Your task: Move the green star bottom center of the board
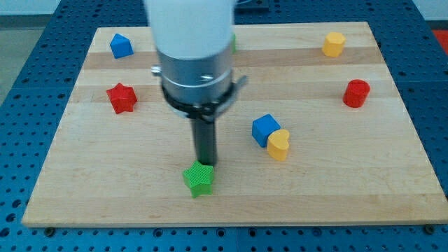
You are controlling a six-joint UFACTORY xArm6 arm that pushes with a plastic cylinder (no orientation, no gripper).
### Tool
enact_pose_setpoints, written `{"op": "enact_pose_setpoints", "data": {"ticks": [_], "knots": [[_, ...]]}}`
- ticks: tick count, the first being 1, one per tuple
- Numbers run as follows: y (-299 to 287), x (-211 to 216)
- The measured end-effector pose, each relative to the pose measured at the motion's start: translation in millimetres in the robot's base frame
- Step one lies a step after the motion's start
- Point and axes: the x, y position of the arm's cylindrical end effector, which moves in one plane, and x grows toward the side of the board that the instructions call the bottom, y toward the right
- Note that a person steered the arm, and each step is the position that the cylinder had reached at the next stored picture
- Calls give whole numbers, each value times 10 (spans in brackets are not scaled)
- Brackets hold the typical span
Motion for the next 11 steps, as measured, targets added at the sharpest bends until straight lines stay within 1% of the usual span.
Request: {"op": "enact_pose_setpoints", "data": {"ticks": [1,2,3,5,6,7,8,9,10,11], "knots": [[-230,-69],[-433,2],[-391,386],[-62,386],[23,495],[23,494],[-77,56],[-54,-529],[184,-516],[219,-515]]}}
